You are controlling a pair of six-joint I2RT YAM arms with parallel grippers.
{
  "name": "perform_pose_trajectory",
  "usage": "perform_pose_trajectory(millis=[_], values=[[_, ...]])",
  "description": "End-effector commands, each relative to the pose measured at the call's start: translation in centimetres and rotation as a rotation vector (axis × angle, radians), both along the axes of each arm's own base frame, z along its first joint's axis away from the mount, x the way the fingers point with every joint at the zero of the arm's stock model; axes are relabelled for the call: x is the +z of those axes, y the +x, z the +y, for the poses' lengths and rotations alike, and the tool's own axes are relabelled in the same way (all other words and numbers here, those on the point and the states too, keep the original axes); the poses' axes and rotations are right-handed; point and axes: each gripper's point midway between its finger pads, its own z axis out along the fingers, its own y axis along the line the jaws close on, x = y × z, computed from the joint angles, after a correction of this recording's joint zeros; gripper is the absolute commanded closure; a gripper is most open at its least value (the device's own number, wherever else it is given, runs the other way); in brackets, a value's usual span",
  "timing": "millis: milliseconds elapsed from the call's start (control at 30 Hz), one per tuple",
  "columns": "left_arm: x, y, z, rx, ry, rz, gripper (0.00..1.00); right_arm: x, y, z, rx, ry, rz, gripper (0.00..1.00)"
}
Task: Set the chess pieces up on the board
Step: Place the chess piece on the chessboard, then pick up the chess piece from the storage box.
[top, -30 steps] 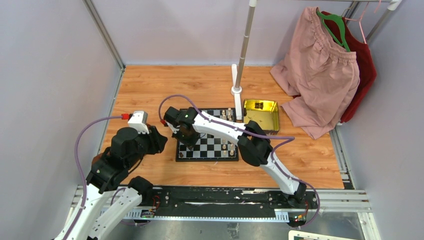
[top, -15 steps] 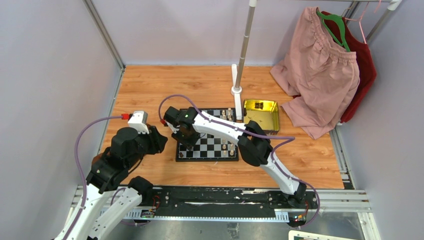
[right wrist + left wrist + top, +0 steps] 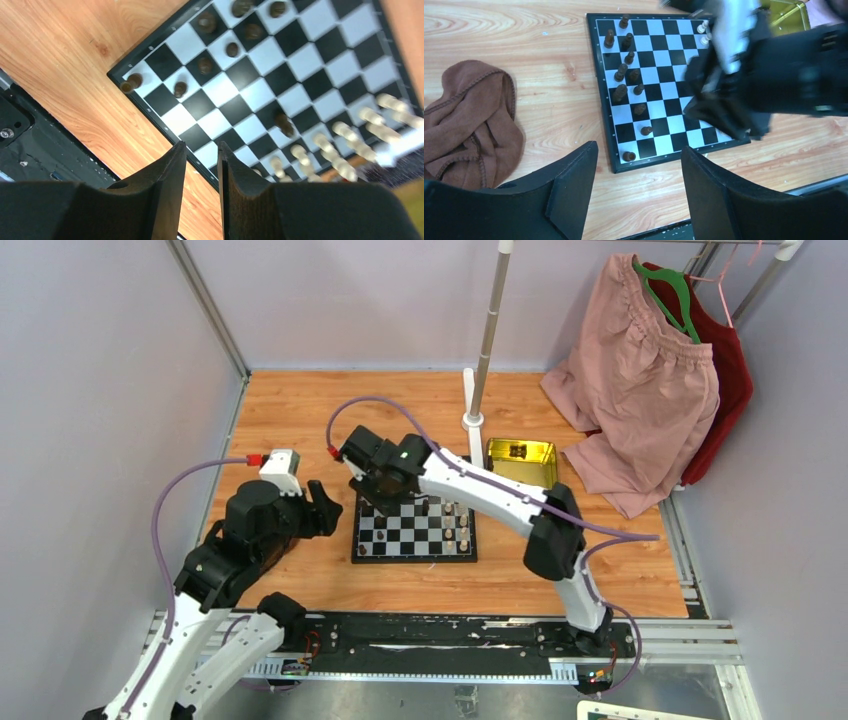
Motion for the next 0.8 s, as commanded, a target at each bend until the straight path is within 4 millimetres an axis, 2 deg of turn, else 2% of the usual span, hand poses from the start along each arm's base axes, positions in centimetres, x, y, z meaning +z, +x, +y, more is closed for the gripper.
perform_pose_trajectory(millis=[0,100,200,333,400,567,767], values=[[1.7,1.1,-1.0,-0.028,-0.014,-0.04,0.32,4.1,3.7,-3.9,-0.158,0.028,-0.15,0.66],[1.7,1.6,-1.5,-0.038,-0.014,-0.03,0.31,5.1,7.0,-7.6,-0.294,0.045,-0.207,0.66],[1.5,2.2,-2.0,-0.046,-0.012,-0.013,0.31,4.8,9.7,-11.5,-0.432,0.059,-0.219,0.66],[1.3,2.8,-2.4,-0.05,-0.002,0.008,0.31,3.5,12.9,-16.2,-0.591,0.12,-0.209,0.67],[1.3,3.1,-2.5,-0.048,0.006,0.017,0.31,2.1,14.2,-18.3,-0.655,0.129,-0.2,0.67],[1.1,3.7,-2.7,-0.038,0.018,0.036,0.31,-0.5,17.4,-21.8,-0.747,0.17,-0.181,0.68],[0.8,4.4,-3.0,-0.027,0.019,0.055,0.31,-3.4,19.7,-24.1,-0.804,0.199,-0.15,0.68]])
